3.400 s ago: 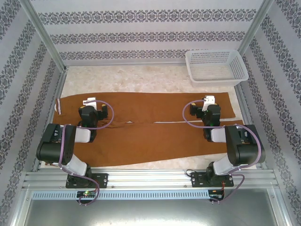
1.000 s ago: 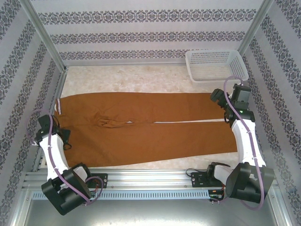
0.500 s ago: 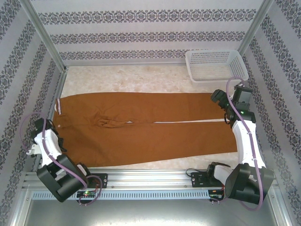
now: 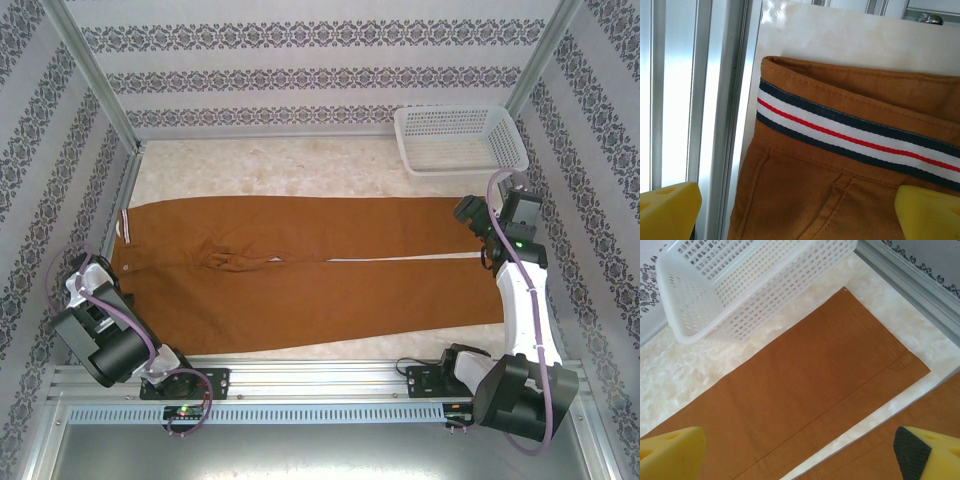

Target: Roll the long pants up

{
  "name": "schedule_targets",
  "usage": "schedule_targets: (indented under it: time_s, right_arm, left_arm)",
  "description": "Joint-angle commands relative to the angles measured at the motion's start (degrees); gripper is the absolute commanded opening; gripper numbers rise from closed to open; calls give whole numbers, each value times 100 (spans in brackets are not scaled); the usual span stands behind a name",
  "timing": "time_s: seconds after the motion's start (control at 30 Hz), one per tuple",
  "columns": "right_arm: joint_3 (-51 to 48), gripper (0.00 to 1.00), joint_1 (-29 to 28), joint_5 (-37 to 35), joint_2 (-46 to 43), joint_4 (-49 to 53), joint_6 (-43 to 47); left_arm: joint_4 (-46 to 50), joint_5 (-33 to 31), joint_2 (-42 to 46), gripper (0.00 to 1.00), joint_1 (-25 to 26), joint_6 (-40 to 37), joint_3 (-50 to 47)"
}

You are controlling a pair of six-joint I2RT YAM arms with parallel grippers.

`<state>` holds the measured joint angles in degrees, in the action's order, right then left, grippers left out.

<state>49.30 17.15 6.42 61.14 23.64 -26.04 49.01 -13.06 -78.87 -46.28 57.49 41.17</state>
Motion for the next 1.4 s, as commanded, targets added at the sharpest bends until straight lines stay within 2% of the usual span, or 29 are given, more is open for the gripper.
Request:
schedule_targets:
  time_s: [0.0, 0.1, 0.17, 0.2, 0.23, 0.3, 0.53, 0.57, 0.6, 0.63, 0.67, 0.7, 0.93, 1.13, 1.37]
  right_arm:
    - [-49, 98, 50, -175, -112, 252, -173]
    - [-44, 96, 149, -555, -112, 737, -307]
    - [-21, 96, 375, -777, -144, 1141, -426]
    - [-53, 96, 547, -774, -203, 1258, -488]
    - [-107, 96, 704, -724, -274, 1312, -533]
    - [-282, 96, 1046, -521, -482, 1290, -627]
    - [-591, 96, 1308, -368, -694, 1282, -833]
    - [-612, 96, 1317, -352, -676, 1309, -866]
    - [-627, 96, 1334, -364, -669, 1350, -933]
    - [-658, 96, 1359, -377, -673, 1389, -1002]
    - [-705, 96, 1396, -394, -690, 1439, -1116]
    - [-761, 96, 1446, -421, -732, 1505, -1235]
    - [-1340, 91, 1994, -232, -1182, 2056, -2073]
    - [-1728, 88, 2374, -257, -1307, 2412, -2079]
    - [-2188, 88, 2412, 113, -1485, 2129, -2201]
  left_arm:
    - [204, -22, 286, 100, -85, 2, -75]
    - [133, -108, 366, 100, -91, 0, -188]
    - [142, -112, 254, 84, -100, -64, -191]
    - [97, -110, 184, 82, -96, -96, -216]
    - [77, -118, 127, 84, -99, -123, -244]
    - [39, -151, 72, 100, -100, -107, -343]
    - [32, -206, 6, 100, -107, -75, -284]
    - [-21, -220, -94, 93, -109, -117, -261]
    - [-36, -209, -232, 74, -103, -124, -219]
    - [-83, -163, -336, 48, -106, -146, -184]
    - [-187, -109, -416, 15, -108, -176, -176]
    - [-207, -120, -484, 0, -109, -105, -163]
    - [-577, 304, -471, 0, -116, -63, -313]
    - [-1126, 682, -512, 0, -106, -123, -389]
    - [-1113, 1280, -546, 0, -109, -246, 83]
